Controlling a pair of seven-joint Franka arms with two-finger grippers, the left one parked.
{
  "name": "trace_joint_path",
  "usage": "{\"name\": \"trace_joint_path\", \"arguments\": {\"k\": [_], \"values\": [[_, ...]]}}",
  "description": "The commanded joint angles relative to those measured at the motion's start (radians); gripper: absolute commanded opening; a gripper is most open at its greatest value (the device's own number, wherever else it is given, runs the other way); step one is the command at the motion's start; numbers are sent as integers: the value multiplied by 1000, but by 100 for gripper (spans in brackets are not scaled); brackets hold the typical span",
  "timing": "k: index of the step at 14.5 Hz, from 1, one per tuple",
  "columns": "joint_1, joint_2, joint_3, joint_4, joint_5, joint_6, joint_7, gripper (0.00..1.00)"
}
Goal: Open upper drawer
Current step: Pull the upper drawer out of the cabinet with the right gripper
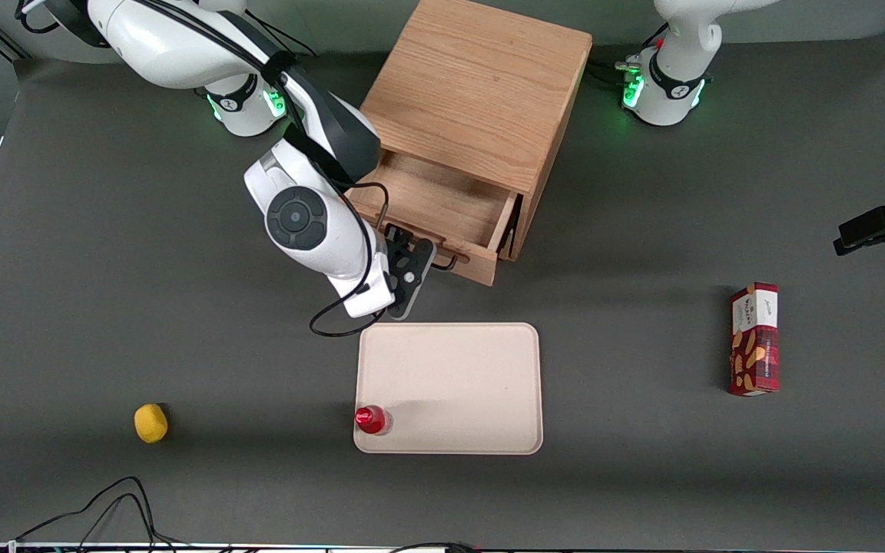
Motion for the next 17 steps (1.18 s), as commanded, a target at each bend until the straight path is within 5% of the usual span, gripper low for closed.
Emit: {"name": "trace_joint_path", "arguments": {"k": [1, 17], "values": [[-12, 36, -1, 52, -7, 1, -33, 100], [-74, 80, -1, 132, -2, 1, -91, 100]]}}
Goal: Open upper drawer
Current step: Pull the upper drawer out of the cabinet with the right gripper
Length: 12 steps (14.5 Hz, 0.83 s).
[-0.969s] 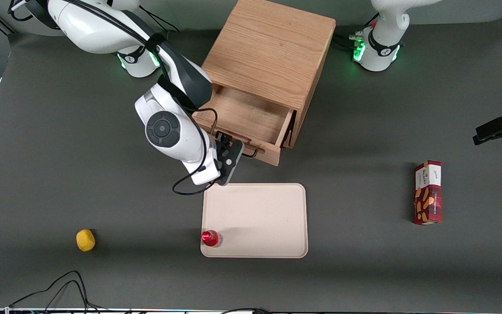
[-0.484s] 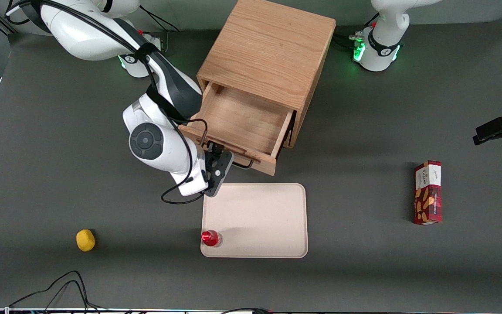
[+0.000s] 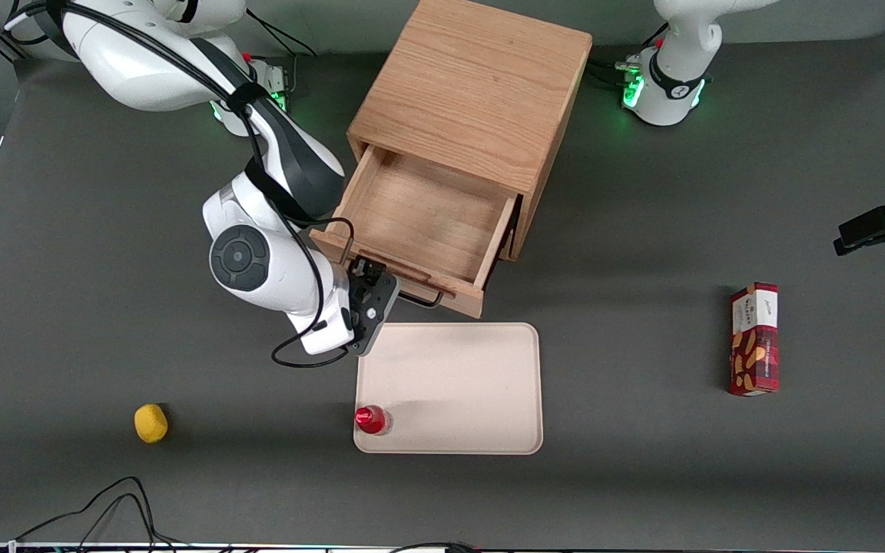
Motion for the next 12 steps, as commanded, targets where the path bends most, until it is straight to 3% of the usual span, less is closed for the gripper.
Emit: {"name": "trace_joint_path", "arguments": {"k": [1, 12], "values": [[0, 37, -3, 68, -2, -4, -25, 100], [-16, 63, -10, 111, 1, -4, -40, 100]]}}
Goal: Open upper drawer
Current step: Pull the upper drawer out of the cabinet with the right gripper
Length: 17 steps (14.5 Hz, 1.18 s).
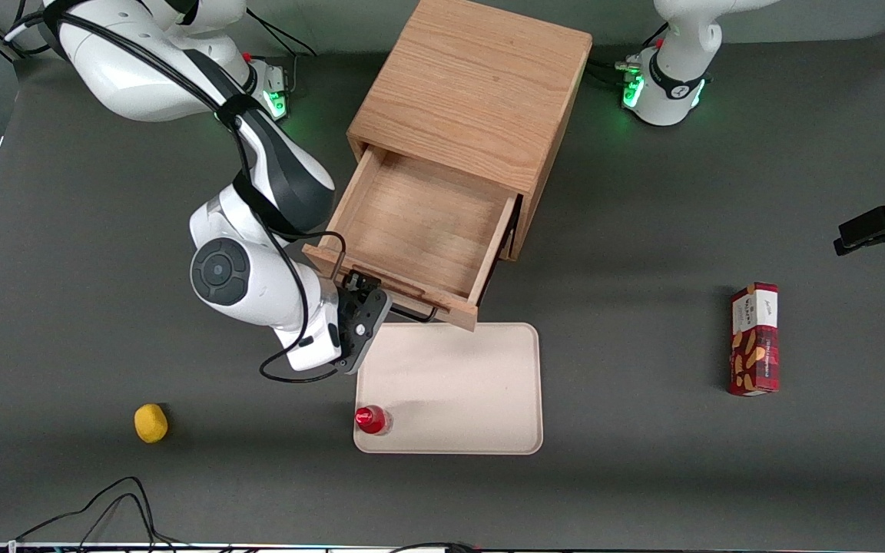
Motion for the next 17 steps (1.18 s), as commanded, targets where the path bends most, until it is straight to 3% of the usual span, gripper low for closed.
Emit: {"name": "trace_joint_path", "arguments": {"k": [1, 11, 17], "values": [[-3, 21, 0, 36, 1, -3, -30, 100], [0, -34, -4, 37, -2, 16, -19, 100], [-2, -177, -87, 17, 1, 16, 6, 100]]}}
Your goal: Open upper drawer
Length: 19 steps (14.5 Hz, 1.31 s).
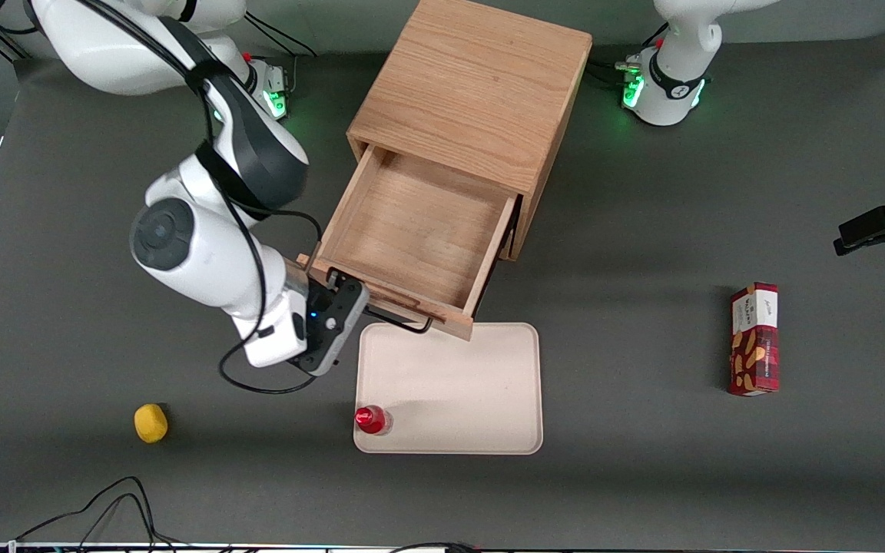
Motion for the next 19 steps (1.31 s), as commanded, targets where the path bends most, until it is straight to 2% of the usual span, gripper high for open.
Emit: {"name": "trace_joint_path", "arguments": {"k": [1, 4, 7, 9, 11, 13, 19], "values": [[-1, -111, -63, -45, 11, -3, 44, 100], [-21, -279, -148, -147, 97, -35, 191, 100], [-139, -457, -152, -308, 137, -165, 397, 100], [-177, -504, -154, -313, 125, -297, 514, 100], [-208, -538, -155, -330, 73, -383, 565, 100], [-232, -568, -155, -385, 30, -400, 565, 100], [-272, -619, -155, -474, 22, -415, 665, 100]]}}
